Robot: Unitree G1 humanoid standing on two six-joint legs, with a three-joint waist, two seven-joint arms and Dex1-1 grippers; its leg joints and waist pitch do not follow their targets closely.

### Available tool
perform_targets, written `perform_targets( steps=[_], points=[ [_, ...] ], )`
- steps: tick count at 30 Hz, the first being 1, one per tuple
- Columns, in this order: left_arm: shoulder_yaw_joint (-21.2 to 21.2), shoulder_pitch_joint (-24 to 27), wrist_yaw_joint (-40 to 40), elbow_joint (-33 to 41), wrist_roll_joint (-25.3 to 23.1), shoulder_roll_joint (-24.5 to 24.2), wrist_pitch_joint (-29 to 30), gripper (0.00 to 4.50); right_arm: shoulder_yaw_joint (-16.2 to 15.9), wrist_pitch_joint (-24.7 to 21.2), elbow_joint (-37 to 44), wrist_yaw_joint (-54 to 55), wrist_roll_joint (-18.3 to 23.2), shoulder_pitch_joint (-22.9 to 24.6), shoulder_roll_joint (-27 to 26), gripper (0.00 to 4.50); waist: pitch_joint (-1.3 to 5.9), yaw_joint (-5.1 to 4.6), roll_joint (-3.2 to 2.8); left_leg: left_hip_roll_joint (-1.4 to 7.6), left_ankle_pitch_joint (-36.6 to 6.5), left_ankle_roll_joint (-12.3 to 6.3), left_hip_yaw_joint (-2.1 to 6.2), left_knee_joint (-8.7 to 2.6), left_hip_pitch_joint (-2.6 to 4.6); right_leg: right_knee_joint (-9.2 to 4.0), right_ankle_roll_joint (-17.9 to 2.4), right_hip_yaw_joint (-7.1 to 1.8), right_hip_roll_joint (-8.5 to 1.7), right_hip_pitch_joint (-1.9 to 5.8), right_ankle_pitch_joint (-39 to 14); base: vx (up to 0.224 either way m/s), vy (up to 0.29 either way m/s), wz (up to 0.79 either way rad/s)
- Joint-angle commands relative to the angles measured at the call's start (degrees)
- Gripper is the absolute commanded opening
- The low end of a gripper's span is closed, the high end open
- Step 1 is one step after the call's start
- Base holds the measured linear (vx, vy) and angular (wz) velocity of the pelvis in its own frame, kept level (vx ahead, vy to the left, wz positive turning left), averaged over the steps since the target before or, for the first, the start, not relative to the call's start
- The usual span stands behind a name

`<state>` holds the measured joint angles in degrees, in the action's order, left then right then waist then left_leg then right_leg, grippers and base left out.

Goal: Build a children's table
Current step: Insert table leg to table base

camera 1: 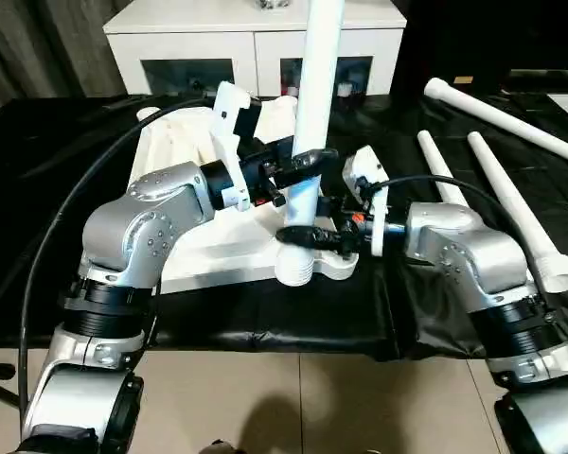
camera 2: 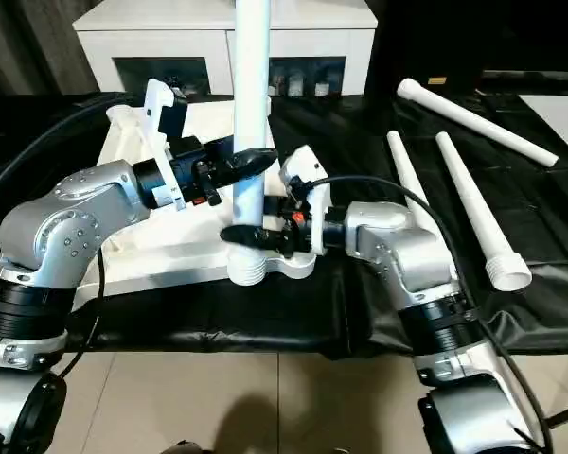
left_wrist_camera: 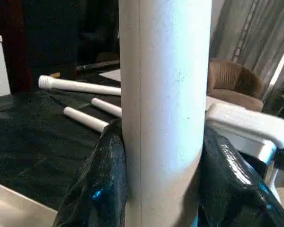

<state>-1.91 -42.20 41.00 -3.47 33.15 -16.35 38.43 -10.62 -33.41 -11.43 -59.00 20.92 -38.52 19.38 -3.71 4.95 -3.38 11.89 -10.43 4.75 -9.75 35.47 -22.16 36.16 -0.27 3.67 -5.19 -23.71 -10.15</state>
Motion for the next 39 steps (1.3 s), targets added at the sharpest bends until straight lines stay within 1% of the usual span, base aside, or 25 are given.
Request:
perform_targets(
  steps=[1, 8, 9, 10, 12, 13, 15, 18, 19, 20, 21, 22, 24, 25, 26, 27, 28, 30, 31, 32, 34, 35, 36, 37, 39],
  points=[
    [1.7, -0.92, 0.38, 1.0, 0.83, 0.06, 0.17, 1.8, -0.84, -0.72, 1.62, -1.09, 0.83, -0.19, 0.23, 3.18, 4.95, -0.11, 0.4, 0.25, -7.93, -1.42, -0.17, -3.74, 0.71, -3.76, -13.46, -1.84, -1.85, 3.6, -7.19, 0.0, 0.0, 0.0],
    [2.69, -0.84, 0.37, 1.41, 2.42, 0.57, 0.93, 1.8, 0.03, -0.56, 0.34, -0.56, 1.14, -0.8, -0.87, 3.18, 4.98, -0.12, 0.36, 0.25, -7.75, -1.41, -0.15, -3.72, 0.68, -3.75, -13.46, -1.81, -1.84, 3.61, -7.07, 0.0, 0.0, 0.0],
    [2.66, -0.76, 0.25, 1.5, 2.5, 0.54, 0.96, 1.8, 0.12, -0.66, 0.41, -0.67, 1.26, -0.76, -1.11, 3.18, 5.01, -0.06, 0.17, 0.22, -7.85, -1.38, -0.13, -3.7, 0.72, -3.73, -13.47, -1.79, -1.85, 3.6, -7.12, 0.0, 0.0, 0.0],
    [2.66, -0.76, 0.25, 1.5, 2.5, 0.54, 0.96, 1.8, 0.12, -0.66, 0.41, -0.67, 1.26, -0.76, -1.11, 2.89, 4.99, -0.1, 0.28, 0.23, -7.83, -1.41, -0.14, -3.72, 0.69, -3.75, -13.47, -1.79, -1.82, 3.6, -7.01, 0.0, 0.0, 0.0],
    [2.55, -0.75, 0.38, 1.4, 2.5, 0.46, 0.99, 1.8, 0.13, -0.84, 0.49, -0.92, 1.44, -0.7, -1.29, 2.78, 5.0, -0.1, 0.29, 0.25, -8.0, -1.39, -0.11, -3.74, 0.72, -3.72, -13.53, -1.78, -1.81, 3.62, -6.95, 0.0, 0.0, 0.0],
    [2.54, -0.76, 0.52, 1.33, 2.54, 0.4, 1.05, 1.8, 0.06, -0.94, 0.56, -1.08, 1.47, -0.65, -1.28, 2.69, 5.02, -0.08, 0.16, 0.25, -7.93, -1.38, -0.12, -3.72, 0.74, -3.71, -13.55, -1.79, -1.82, 3.59, -6.81, 0.0, 0.0, 0.0],
    [2.62, -0.84, 0.77, 1.09, 2.43, 0.33, 1.01, 1.8, -0.15, -1.2, 0.87, -1.7, 1.63, -0.39, -1.02, 2.45, 5.01, -0.1, 0.13, 0.24, -7.91, -1.4, -0.11, -3.73, 0.76, -3.73, -13.59, -1.76, -1.8, 3.6, -6.65, 0.0, 0.0, 0.0],
    [2.64, -0.96, 1.0, 0.84, 2.27, 0.28, 0.96, 1.8, -0.28, -1.2, 1.02, -2.02, 1.52, -0.17, -0.71, 2.34, 5.02, -0.09, 0.02, 0.25, -8.09, -1.25, -0.09, -3.74, 0.79, -3.71, -13.66, -1.76, -1.78, 3.61, -6.55, 0.0, 0.0, 0.0],
    [2.57, -1.04, 1.17, 0.66, 2.2, 0.2, 0.88, 1.8, -0.3, -1.21, 1.16, -2.16, 1.46, -0.02, -0.55, 2.2, 5.04, -0.11, -0.06, 0.24, -8.0, -1.24, -0.08, -3.71, 0.78, -3.67, -13.74, -1.76, -1.78, 3.65, -6.17, 0.0, 0.0, 0.0],
    [2.5, -1.05, 1.23, 0.61, 2.22, 0.14, 0.83, 1.8, -0.27, -1.23, 1.21, -2.18, 1.47, 0.02, -0.52, 2.02, 5.04, -0.11, 0.01, 0.22, -8.01, -1.27, -0.1, -3.71, 0.76, -3.69, -13.74, -1.74, -1.75, 3.66, -6.04, 0.0, 0.0, 0.0],
    [2.44, -1.08, 1.27, 0.52, 2.2, 0.1, 0.76, 1.8, -0.27, -1.24, 1.27, -2.21, 1.48, 0.07, -0.48, 2.02, 5.04, -0.1, -0.08, 0.22, -8.06, -1.26, -0.07, -3.72, 0.77, -3.66, -13.83, -1.74, -1.78, 3.68, -5.97, 0.0, 0.0, 0.0],
    [2.36, -1.13, 1.31, 0.4, 2.17, 0.05, 0.67, 1.8, -0.29, -1.26, 1.37, -2.25, 1.49, 0.14, -0.41, 1.95, 5.04, -0.09, 0.02, 0.21, -8.09, -1.27, -0.1, -3.71, 0.79, -3.68, -13.85, -1.74, -1.75, 3.68, -5.92, 0.0, 0.0, 0.0],
    [2.18, -1.2, 1.38, 0.25, 1.81, -0.05, 0.26, 1.8, -0.35, -1.25, 1.45, -2.24, 1.57, 0.21, -0.31, 1.92, 5.07, -0.11, 0.01, 0.22, -8.08, -1.29, -0.08, -3.69, 0.76, -3.66, -13.92, -1.74, -1.79, 3.72, -5.78, 0.0, 0.0, 0.0],
    [2.18, -1.36, 0.41, -0.12, 0.9, 0.08, -0.45, 2.15, -0.39, -1.21, 1.46, -2.18, 1.53, 0.24, -0.24, 1.91, 5.08, -0.08, -0.22, 0.22, -8.09, -1.28, -0.05, -3.69, 0.77, -3.62, -13.97, -1.72, -1.79, 3.7, -5.68, 0.0, 0.0, 0.0],
    [2.2, -1.53, 0.55, -0.52, 1.11, 0.18, -0.05, 2.36, -0.38, -1.21, 1.51, -2.11, 1.53, 0.3, -0.2, 1.9, 5.08, -0.1, -0.05, 0.22, -8.14, -1.32, -0.06, -3.68, 0.78, -3.7, -13.96, -1.72, -1.77, 3.73, -5.55, 0.0, 0.0, 0.0],
    [2.09, -1.61, 0.26, -0.67, 0.72, 0.08, 0.01, 2.5, -0.3, -1.23, 1.56, -2.03, 1.55, 0.36, -0.2, 1.9, 5.08, -0.12, -0.14, 0.19, -8.13, -1.31, -0.08, -3.66, 0.77, -3.66, -14.0, -1.73, -1.75, 3.73, -5.53, 0.0, 0.0, 0.0],
    [2.1, -1.63, -0.09, -0.75, 0.79, -0.01, 0.88, 2.5, -0.18, -1.15, 1.56, -1.82, 1.5, 0.42, -0.23, 1.89, 5.09, -0.13, -0.07, 0.19, -8.16, -1.3, -0.08, -3.67, 0.78, -3.67, -13.98, -1.72, -1.75, 3.76, -5.52, 0.0, 0.0, 0.0],
    [2.68, -1.38, -0.79, -0.79, 1.39, 0.0, 2.44, 2.72, 0.45, -0.93, 1.59, -0.83, 1.39, 0.61, -0.45, 1.88, 5.08, -0.12, -0.04, 0.23, -8.23, -1.27, -0.07, -3.68, 0.81, -3.63, -14.06, -1.7, -1.73, 3.71, -5.52, 0.0, 0.0, 0.0],
    [2.69, -1.38, -0.8, -0.79, 1.39, 0.0, 2.44, 2.72, 0.45, -0.93, 1.59, -0.83, 1.39, 0.61, -0.45, 1.88, 5.1, -0.11, -0.09, 0.22, -8.13, -1.26, -0.07, -3.67, 0.79, -3.59, -14.14, -1.72, -1.77, 3.75, -5.37, 0.0, 0.0, 0.0],
    [3.48, -1.04, -1.12, -0.68, 1.96, 0.2, 2.62, 2.92, 1.16, -0.86, 1.54, 0.12, 1.37, 0.76, -0.71, 1.87, 5.1, -0.11, 0.03, 0.21, -7.95, -1.32, -0.07, -3.66, 0.77, -3.61, -14.2, -1.72, -1.74, 3.74, -5.13, 0.0, 0.0, 0.0],
    [3.81, -0.9, -1.13, -0.59, 2.29, 0.27, 2.7, 3.03, 1.45, -0.86, 1.53, 0.48, 1.39, 0.82, -0.78, 1.86, 5.1, -0.1, 0.03, 0.2, -7.92, -1.31, -0.08, -3.67, 0.79, -3.6, -14.2, -1.7, -1.75, 3.72, -5.34, 0.0, 0.0, 0.0],
    [4.34, -0.59, -0.97, -0.48, 2.64, 0.18, 2.53, 3.12, 2.24, -0.88, 1.5, 1.57, 1.5, 0.97, -1.05, 1.86, 5.1, -0.11, 0.17, 0.2, -7.78, -1.34, -0.08, -3.67, 0.75, -3.61, -14.17, -1.7, -1.76, 3.78, -5.33, 0.0, 0.0, 0.0],
    [4.49, -0.51, -0.9, -0.47, 2.66, 0.14, 2.39, 3.22, 2.49, -0.94, 1.51, 1.93, 1.53, 1.01, -1.14, 1.86, 5.12, -0.09, 0.03, 0.22, -7.48, -1.28, -0.06, -3.68, 0.79, -3.58, -14.11, -1.72, -1.79, 3.72, -5.31, 0.0, 0.0, 0.0],
    [5.2, -0.3, -1.4, -0.65, 2.55, 0.07, 1.87, 3.32, 3.05, -1.08, 1.8, 2.4, 1.67, 1.2, -0.99, 1.86, 5.09, -0.11, 0.18, 0.19, -7.77, -1.21, -0.1, -3.67, 0.8, -3.63, -14.07, -1.7, -1.74, 3.72, -5.67, 0.0, 0.0, 0.0],
    [5.95, 0.04, -2.85, -1.14, 1.46, 0.0, 0.26, 3.49, 4.06, -1.31, 2.1, 3.22, 1.97, 1.42, -0.79, 1.86, 5.06, -0.07, 0.07, 0.19, -7.98, -1.21, -0.09, -3.69, 0.8, -3.7, -13.84, -1.72, -1.76, 3.68, -6.1, 0.0, 0.0, 0.0]
  ],
)
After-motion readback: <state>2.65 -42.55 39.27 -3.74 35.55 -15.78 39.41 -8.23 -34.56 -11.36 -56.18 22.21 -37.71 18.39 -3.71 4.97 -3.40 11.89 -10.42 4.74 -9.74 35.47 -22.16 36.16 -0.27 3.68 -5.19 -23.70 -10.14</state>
